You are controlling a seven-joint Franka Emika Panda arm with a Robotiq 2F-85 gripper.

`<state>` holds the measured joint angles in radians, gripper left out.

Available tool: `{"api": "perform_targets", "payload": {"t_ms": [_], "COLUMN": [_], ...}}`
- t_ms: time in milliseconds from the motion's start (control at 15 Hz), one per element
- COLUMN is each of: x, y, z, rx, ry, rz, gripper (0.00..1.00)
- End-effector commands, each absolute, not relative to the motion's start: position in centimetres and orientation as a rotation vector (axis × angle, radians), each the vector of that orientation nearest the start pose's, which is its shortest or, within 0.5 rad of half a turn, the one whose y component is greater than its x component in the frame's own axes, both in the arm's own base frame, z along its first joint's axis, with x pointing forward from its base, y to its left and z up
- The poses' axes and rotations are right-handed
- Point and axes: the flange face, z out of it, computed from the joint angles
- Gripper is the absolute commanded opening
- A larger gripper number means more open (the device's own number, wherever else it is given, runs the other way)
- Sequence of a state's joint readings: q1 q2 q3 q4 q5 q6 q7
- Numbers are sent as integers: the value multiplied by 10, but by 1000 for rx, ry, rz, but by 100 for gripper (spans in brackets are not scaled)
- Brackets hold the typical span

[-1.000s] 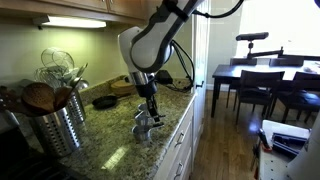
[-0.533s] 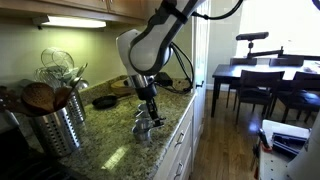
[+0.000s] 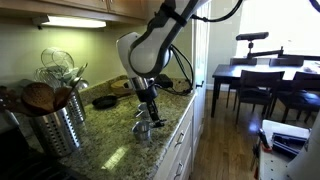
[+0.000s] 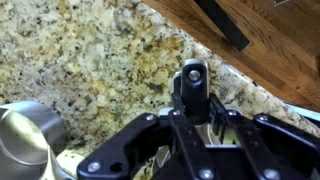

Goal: Stack the cups

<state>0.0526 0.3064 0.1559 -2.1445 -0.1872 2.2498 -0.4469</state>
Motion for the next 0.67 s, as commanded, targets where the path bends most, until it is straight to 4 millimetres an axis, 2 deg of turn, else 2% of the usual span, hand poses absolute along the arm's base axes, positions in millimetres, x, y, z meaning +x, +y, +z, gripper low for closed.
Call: {"api": "perform_targets", "payload": {"t_ms": [0,600], "x": [541,555], "y": [108,108], "z": [250,250], "rx": [-2918,-2906], "ry": [-1233,-1254], "rz": [332,311], "gripper": [13,13]}}
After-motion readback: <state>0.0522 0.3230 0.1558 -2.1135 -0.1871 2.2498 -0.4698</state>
